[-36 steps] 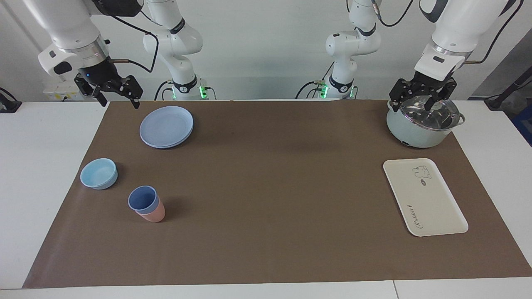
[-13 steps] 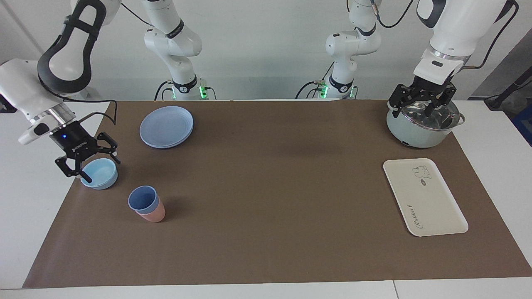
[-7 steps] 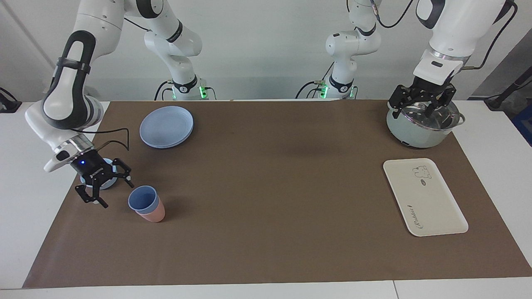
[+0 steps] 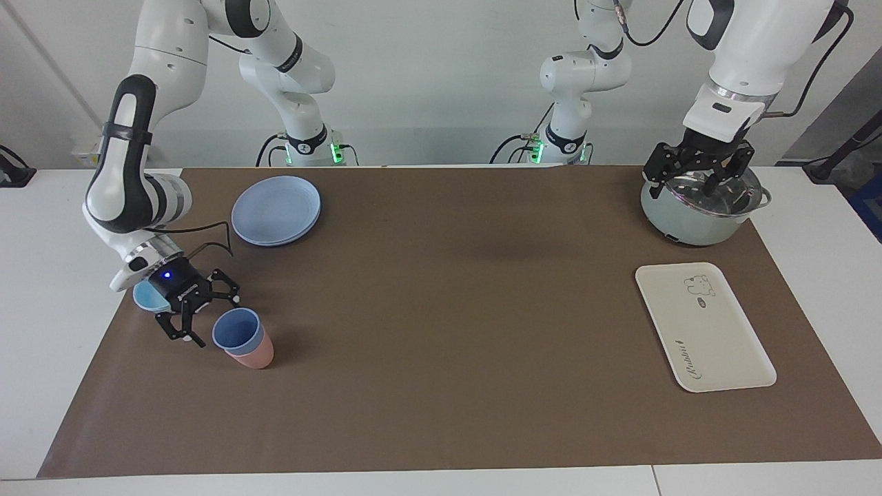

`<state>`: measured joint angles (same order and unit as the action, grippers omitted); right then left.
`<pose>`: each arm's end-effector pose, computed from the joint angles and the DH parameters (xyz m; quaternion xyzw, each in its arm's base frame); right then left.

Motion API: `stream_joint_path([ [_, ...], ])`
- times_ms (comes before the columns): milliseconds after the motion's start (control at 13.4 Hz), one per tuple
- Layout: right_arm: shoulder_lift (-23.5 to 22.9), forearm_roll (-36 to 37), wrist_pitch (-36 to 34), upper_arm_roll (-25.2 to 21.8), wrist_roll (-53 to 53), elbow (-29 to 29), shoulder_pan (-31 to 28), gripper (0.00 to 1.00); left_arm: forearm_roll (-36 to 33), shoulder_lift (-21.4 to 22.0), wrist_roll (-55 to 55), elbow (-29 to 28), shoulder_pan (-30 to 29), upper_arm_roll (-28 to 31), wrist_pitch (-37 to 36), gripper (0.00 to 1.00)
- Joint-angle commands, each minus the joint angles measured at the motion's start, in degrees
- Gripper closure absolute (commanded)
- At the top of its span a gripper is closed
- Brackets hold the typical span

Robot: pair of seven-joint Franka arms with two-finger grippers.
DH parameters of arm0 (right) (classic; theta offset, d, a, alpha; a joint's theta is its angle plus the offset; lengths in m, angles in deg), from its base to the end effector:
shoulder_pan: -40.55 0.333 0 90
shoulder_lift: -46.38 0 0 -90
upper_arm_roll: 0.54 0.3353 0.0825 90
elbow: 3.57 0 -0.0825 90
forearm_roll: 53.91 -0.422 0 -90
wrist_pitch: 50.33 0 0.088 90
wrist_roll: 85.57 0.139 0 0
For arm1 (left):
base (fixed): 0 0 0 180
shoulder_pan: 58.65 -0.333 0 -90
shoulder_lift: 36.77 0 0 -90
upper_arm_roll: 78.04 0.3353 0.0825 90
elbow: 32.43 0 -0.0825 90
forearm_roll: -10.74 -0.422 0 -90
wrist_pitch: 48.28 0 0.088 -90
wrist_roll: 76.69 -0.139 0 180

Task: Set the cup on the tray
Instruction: 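Reach the right gripper to the nested pink and blue cups and grasp, then lift the cups with the right gripper while the left gripper reaches toward them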

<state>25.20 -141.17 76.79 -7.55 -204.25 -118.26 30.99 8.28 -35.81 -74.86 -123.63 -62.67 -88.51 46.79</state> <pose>0.6459 -0.1299 0.2571 -0.8155 -0.2858 -0.4458 0.2336 0.5954 -0.0625 0.6192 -0.9980 0.0413 -0.0435 0.0199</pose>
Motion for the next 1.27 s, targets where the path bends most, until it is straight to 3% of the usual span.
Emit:
stream_joint_path([
  [0,-0.69,-5.63,-0.30,0.25,-3.92,-0.72,0.86,0.00,-1.23,2.64,0.54,-3.99,-0.03,0.10,2.57,0.00],
  [223,-1.40,-12.66,-0.12,0.25,-8.76,-1.77,2.79,0.00,-1.23,2.73,0.54,-3.99,-0.12,0.10,2.58,0.00],
  [968,-3.69,-20.68,0.14,0.34,-17.56,-0.55,4.12,0.00,-1.23,2.64,0.45,-3.90,-0.21,0.10,2.66,0.00],
  [1043,-3.77,-20.15,0.06,0.34,-17.73,0.24,4.12,0.22,-1.14,2.64,0.45,-3.90,-0.12,0.10,2.75,0.00],
  [1117,-3.86,-19.54,-0.03,0.25,-18.60,1.47,4.03,0.79,-1.14,2.64,0.45,-3.90,-0.03,0.10,2.93,0.00],
  [1191,-3.95,-19.53,0.49,0.34,-18.35,1.91,4.03,1.00,-1.14,2.64,0.45,-3.81,0.14,0.10,2.93,0.00],
])
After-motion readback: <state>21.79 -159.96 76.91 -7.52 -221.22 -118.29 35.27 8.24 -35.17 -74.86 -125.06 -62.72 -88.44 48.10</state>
